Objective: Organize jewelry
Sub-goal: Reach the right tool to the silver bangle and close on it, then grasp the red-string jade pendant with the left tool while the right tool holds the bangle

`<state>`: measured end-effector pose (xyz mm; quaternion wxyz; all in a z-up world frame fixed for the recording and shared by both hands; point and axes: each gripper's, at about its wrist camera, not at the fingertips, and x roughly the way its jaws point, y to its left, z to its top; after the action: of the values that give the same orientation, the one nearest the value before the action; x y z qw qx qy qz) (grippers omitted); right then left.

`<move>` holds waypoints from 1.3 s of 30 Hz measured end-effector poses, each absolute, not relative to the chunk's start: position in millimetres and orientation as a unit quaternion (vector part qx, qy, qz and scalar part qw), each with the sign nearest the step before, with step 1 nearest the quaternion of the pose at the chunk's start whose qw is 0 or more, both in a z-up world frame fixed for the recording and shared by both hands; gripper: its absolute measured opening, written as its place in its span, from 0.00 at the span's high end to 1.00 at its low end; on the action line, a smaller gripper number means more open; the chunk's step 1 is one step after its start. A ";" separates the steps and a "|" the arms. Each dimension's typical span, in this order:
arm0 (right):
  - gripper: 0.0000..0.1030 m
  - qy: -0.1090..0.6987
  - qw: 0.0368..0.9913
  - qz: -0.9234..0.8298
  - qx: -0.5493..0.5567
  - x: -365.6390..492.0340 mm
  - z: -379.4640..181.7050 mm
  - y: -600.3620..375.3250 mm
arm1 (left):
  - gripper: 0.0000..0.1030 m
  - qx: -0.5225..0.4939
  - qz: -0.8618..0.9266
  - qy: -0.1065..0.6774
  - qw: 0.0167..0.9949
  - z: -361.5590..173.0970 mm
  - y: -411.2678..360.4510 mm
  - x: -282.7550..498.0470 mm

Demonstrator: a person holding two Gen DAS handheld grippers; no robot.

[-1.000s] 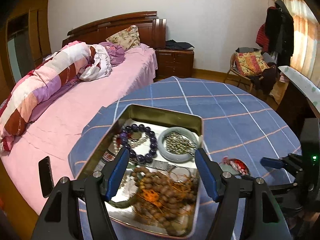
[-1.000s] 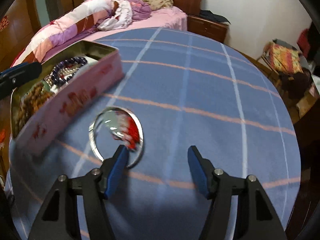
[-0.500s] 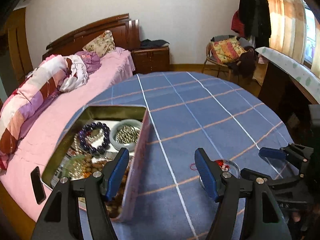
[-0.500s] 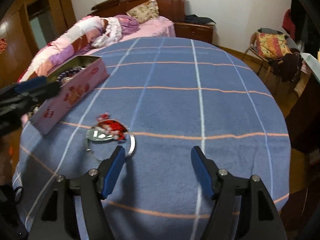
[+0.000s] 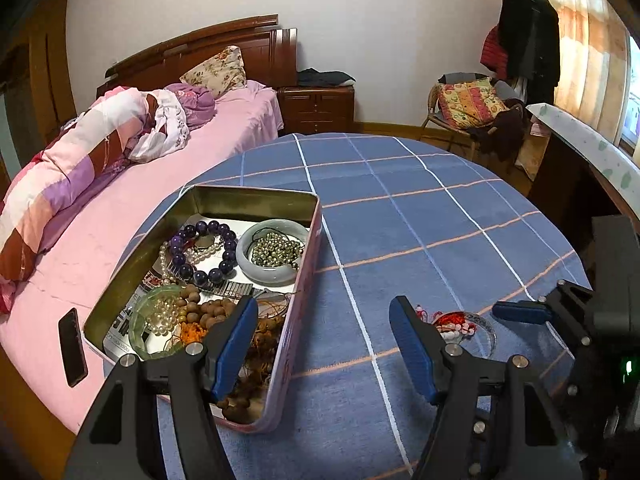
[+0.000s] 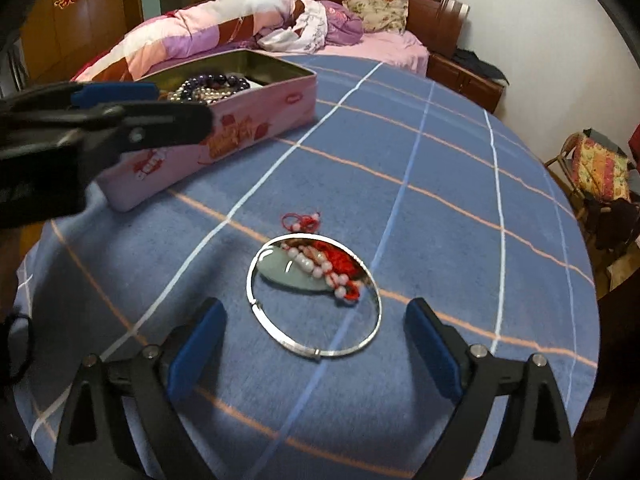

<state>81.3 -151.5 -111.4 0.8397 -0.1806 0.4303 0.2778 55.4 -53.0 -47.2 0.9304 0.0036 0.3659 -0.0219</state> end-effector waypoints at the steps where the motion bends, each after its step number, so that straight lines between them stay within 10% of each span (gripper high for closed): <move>1: 0.09 0.437 0.837 0.280 -0.171 86.0 -112.7 -153.6 | 0.34 0.002 -0.022 0.366 0.930 -47.3 -52.1 55.1; 5: 0.31 0.435 0.843 0.277 -0.152 88.4 -109.1 -162.3 | 0.34 -0.005 -0.021 0.367 0.930 -46.8 -48.9 55.0; 39: 0.32 0.402 0.899 0.164 -0.060 78.5 -91.1 -238.3 | 0.38 0.045 -0.135 0.433 0.890 -91.6 -135.6 87.8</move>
<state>78.5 -238.3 -91.1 0.8989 -0.0598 0.4021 0.1635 87.8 -135.6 -91.6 0.8901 0.0449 0.4331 -0.1349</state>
